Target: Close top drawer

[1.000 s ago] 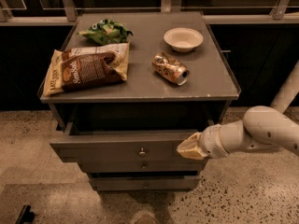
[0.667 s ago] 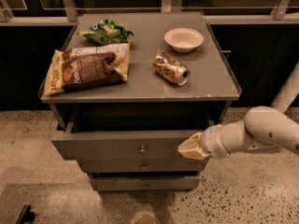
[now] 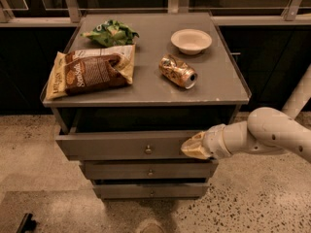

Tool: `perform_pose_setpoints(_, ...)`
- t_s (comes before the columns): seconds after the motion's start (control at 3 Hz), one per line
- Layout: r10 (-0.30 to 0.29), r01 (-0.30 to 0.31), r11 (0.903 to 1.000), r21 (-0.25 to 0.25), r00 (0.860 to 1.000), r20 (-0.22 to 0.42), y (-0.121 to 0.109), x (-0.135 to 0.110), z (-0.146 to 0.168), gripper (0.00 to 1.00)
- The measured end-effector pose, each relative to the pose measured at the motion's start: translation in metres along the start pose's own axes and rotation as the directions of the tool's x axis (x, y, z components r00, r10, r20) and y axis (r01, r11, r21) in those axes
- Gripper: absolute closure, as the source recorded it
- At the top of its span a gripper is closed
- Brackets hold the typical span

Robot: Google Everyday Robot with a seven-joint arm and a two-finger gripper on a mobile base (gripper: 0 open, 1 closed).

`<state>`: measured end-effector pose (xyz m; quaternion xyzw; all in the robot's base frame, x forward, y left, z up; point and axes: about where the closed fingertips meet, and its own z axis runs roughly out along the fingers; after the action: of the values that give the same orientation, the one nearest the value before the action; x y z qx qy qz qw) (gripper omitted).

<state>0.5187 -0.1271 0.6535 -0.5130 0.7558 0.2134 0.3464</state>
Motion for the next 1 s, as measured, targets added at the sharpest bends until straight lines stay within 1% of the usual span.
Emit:
perform_pose_setpoints(0.33, -0.067, 0.066, 0.9966, 0.05, 0.998, 0.002, -0.021, -0.023, 0.01, 1.0)
perform_pose_setpoints(0.67, -0.067, 0.067, 0.9965, 0.05, 0.998, 0.002, -0.02, -0.023, 0.01, 1.0)
perform_pose_setpoints(1.0, -0.117, 0.117, 0.9899, 0.081, 0.993, 0.002, -0.033, -0.042, 0.017, 1.0)
